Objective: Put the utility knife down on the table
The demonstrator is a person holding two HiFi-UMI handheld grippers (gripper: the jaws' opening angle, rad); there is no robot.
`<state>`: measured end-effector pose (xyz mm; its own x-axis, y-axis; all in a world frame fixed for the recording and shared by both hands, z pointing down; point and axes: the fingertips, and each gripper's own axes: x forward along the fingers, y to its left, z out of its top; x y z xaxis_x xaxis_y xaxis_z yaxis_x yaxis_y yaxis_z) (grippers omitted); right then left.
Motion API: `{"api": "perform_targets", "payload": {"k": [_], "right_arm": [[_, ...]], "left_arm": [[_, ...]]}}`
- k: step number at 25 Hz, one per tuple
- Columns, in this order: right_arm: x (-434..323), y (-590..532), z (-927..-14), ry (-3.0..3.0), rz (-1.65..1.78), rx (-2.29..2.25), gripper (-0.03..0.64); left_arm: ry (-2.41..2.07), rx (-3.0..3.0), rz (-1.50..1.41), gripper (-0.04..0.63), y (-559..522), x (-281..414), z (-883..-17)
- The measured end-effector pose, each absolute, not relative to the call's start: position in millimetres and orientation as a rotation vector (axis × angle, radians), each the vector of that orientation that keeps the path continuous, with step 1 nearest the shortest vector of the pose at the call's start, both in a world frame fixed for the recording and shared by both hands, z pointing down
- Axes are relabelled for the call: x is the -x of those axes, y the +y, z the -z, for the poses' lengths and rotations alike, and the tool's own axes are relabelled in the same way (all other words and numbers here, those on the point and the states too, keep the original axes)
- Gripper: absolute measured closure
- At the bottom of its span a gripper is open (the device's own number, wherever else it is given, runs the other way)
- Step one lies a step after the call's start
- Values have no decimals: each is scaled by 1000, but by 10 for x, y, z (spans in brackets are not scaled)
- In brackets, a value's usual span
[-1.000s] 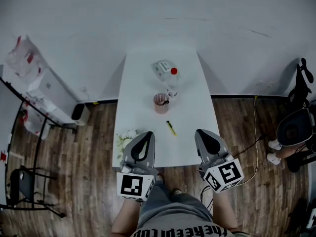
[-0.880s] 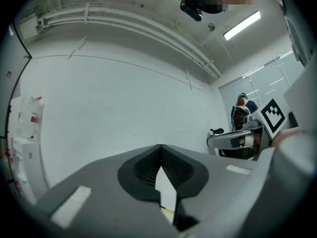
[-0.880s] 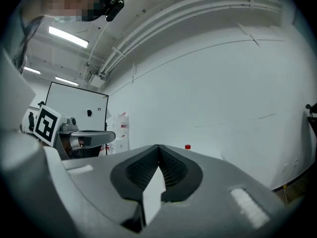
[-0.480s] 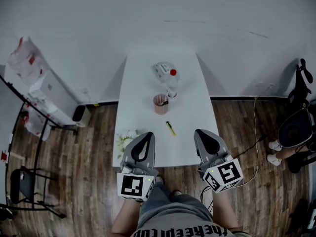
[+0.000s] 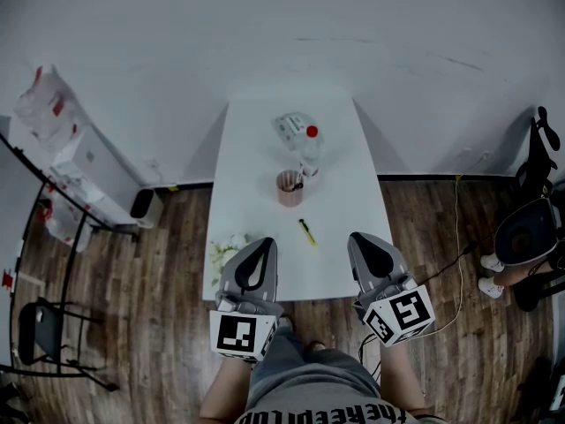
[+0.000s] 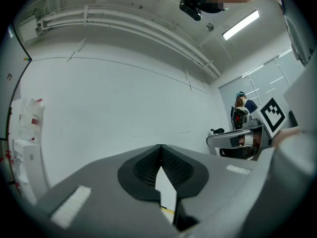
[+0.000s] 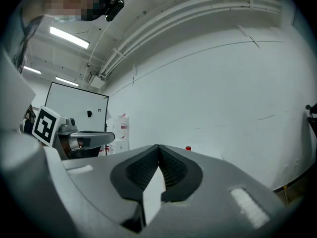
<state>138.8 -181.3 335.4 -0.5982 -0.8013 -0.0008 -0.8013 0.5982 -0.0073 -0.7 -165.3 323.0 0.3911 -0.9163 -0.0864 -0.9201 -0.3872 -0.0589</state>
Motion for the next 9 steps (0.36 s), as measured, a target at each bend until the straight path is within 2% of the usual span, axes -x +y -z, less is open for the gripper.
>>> {"api": "perform_targets", "payload": {"k": [9], "right_arm": [[-1319, -1899, -3401, 2807, 25, 1425, 618]], "left_arm": [[1679, 2544, -62, 577, -1745, 91, -3237]]}}
